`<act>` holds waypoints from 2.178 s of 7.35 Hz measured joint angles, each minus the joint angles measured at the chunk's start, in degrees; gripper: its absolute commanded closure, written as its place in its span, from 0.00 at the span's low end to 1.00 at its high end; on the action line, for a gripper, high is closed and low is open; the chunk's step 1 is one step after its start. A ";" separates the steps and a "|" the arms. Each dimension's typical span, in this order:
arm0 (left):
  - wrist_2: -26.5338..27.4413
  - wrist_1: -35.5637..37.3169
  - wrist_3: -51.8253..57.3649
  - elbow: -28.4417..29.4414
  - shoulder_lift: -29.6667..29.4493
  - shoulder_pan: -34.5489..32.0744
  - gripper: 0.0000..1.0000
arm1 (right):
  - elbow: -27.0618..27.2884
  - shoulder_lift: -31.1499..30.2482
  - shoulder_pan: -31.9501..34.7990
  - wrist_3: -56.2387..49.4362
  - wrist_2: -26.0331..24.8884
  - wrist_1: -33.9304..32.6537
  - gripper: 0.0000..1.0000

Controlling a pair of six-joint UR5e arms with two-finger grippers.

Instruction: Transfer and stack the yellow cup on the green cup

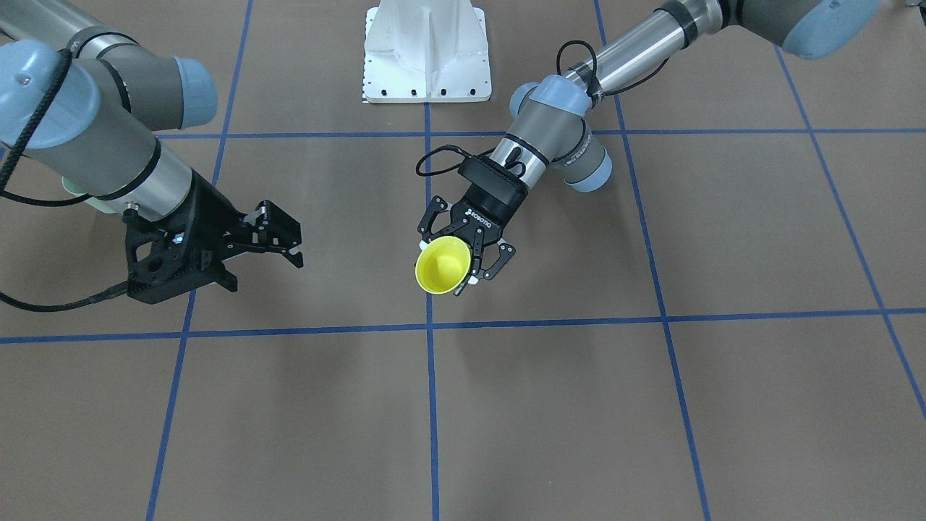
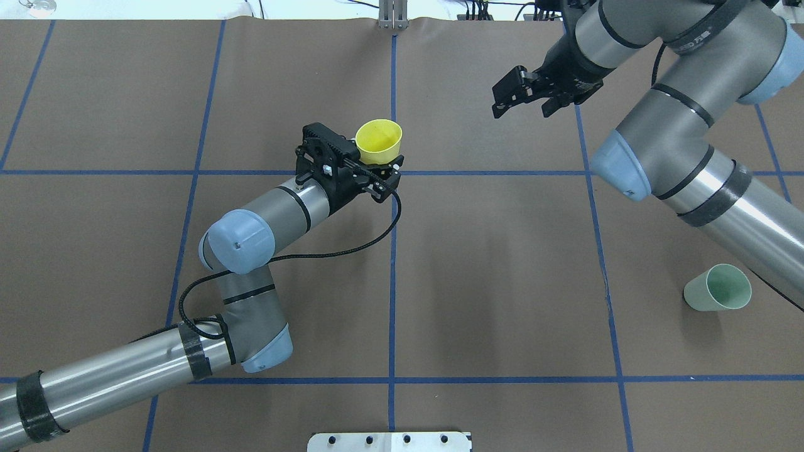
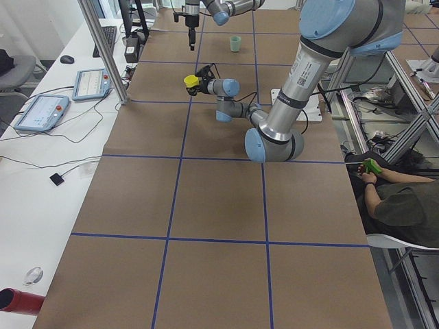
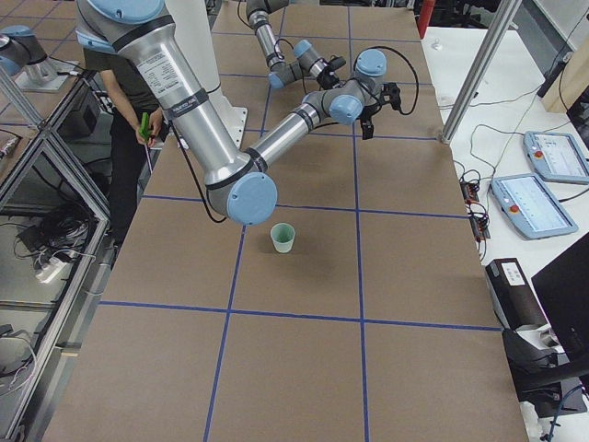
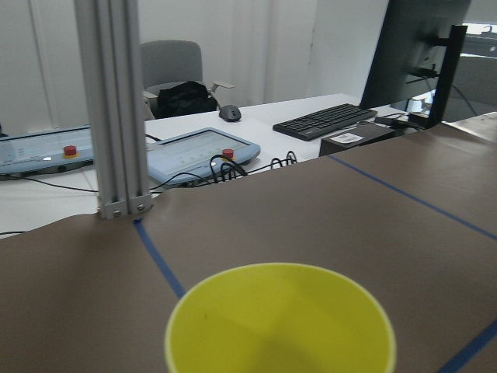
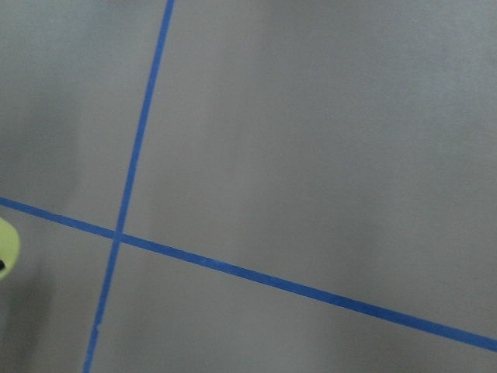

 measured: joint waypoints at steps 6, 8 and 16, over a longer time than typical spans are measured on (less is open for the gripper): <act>0.30 -2.91 1.58 -0.18 -0.02 5.01 0.72 | -0.27 3.09 -7.86 6.24 -1.85 1.47 0.10; 0.46 -4.03 7.12 -0.16 0.11 5.44 0.75 | -0.29 3.04 -8.89 6.24 -1.55 1.33 0.10; 0.49 -4.49 16.12 -0.20 0.14 5.62 0.75 | -0.06 2.28 -11.98 6.25 -1.50 1.04 0.51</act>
